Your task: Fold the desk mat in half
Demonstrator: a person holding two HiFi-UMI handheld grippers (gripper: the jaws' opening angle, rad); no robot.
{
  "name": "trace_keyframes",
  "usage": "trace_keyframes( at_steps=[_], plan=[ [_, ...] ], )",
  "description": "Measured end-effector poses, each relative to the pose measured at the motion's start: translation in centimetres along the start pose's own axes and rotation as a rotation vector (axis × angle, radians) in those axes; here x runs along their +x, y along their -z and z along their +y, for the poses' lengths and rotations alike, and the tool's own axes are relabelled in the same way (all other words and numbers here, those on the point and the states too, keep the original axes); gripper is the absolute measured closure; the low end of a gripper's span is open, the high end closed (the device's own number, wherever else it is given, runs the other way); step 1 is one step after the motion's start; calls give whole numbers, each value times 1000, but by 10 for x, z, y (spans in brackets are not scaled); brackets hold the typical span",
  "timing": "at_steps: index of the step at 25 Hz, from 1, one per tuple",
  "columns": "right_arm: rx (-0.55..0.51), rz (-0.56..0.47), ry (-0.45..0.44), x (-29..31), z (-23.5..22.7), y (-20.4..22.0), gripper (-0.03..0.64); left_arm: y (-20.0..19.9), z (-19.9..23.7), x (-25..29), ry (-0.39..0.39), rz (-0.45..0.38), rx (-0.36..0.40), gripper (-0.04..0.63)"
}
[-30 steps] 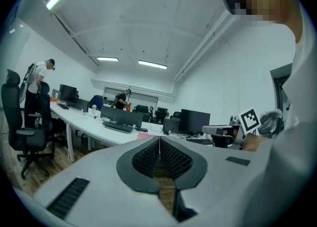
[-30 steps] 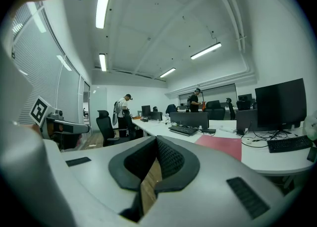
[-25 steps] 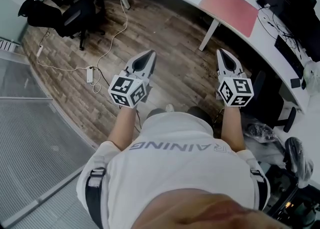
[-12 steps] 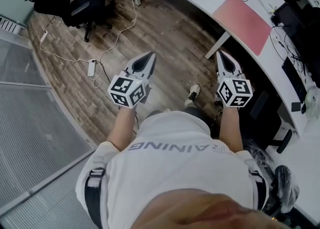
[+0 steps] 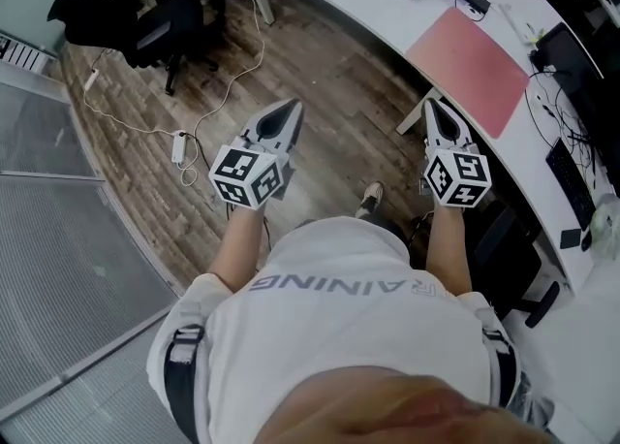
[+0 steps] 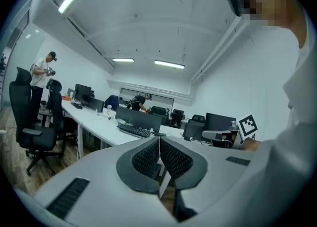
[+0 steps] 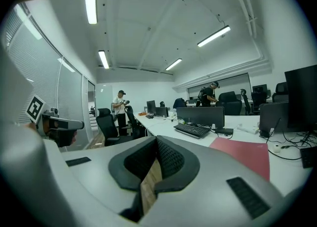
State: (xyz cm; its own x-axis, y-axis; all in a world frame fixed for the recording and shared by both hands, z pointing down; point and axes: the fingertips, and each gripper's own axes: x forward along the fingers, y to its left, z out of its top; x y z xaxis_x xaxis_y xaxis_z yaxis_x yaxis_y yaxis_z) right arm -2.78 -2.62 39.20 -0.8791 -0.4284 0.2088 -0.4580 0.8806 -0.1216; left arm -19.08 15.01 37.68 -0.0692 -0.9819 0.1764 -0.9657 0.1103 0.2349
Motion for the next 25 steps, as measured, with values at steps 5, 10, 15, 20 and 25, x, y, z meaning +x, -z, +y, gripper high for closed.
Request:
trace_keyframes(
  at_steps=[5,10,15,20,25],
  plan=[
    [10,0,23,21,-66,-11,594,-13,-13,69,12,15,29,563],
    [18,3,74,34,-144,-18,592,-18,-45,150,89,30,57,563],
    [30,36,98,55,-205,-12,593,-17,-60,218,122,52,56,563],
    [44,56,107,77,-232,-5,593,-13,-60,259,149,93,63,563],
    [53,78,152,100,-249,-3,592,-19,-42,295,197,106,62,563]
  ],
)
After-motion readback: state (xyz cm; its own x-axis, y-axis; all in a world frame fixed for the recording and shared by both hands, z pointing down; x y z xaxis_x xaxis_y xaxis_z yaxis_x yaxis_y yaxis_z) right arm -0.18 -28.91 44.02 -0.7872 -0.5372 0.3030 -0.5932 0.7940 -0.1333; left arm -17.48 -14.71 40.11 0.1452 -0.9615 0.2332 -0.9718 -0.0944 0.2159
